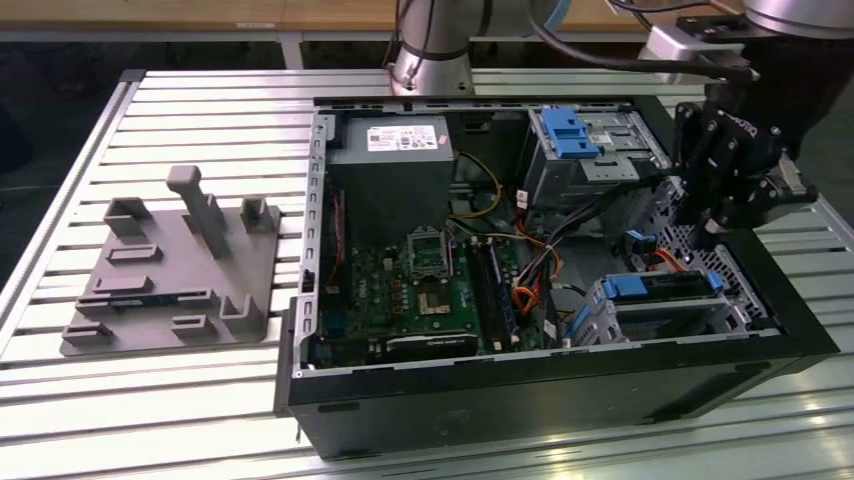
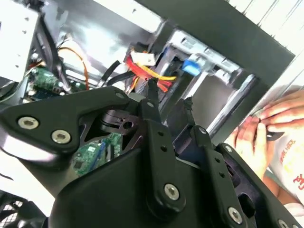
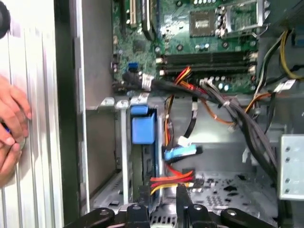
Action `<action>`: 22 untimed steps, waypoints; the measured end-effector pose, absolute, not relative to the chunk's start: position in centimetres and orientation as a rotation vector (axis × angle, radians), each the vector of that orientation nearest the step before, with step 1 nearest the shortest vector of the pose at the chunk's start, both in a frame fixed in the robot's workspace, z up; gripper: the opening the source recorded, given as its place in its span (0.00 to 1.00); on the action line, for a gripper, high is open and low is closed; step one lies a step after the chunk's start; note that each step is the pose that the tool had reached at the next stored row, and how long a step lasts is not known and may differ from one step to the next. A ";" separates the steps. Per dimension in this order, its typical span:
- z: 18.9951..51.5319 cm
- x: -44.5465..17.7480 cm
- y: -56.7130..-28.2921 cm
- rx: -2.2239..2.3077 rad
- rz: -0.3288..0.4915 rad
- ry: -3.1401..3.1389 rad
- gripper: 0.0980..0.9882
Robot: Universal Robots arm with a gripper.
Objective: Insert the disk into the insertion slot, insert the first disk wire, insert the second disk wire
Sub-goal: 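Insert the second disk wire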
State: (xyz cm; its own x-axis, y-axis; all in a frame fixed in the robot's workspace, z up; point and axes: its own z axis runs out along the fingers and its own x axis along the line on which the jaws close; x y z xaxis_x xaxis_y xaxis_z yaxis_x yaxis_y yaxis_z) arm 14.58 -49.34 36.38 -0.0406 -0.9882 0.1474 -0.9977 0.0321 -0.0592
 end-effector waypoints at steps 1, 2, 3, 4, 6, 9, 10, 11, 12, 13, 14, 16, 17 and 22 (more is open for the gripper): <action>36.4 14.3 -49.0 2.129 0.224 -2.209 0.30; 36.4 14.1 -48.7 2.128 0.227 -2.207 0.30; 36.4 13.9 -48.4 2.126 0.231 -2.205 0.30; 36.4 13.5 -48.2 2.125 0.234 -2.203 0.30; 36.4 12.7 -47.9 2.120 0.243 -2.198 0.30; 36.3 11.6 -47.8 2.111 0.263 -2.184 0.30; 36.3 11.4 -47.8 2.110 0.269 -2.179 0.30; 36.3 11.2 -47.8 2.109 0.274 -2.173 0.30; 36.2 11.0 -47.8 2.109 0.280 -2.167 0.30; 36.2 10.9 -47.8 2.110 0.284 -2.160 0.30; 36.1 10.8 -47.8 2.111 0.289 -2.154 0.30; 35.9 10.8 -47.8 2.113 0.296 -2.144 0.30; 35.8 10.8 -47.7 2.114 0.299 -2.140 0.30; 35.4 10.8 -47.7 2.150 0.312 -2.098 0.30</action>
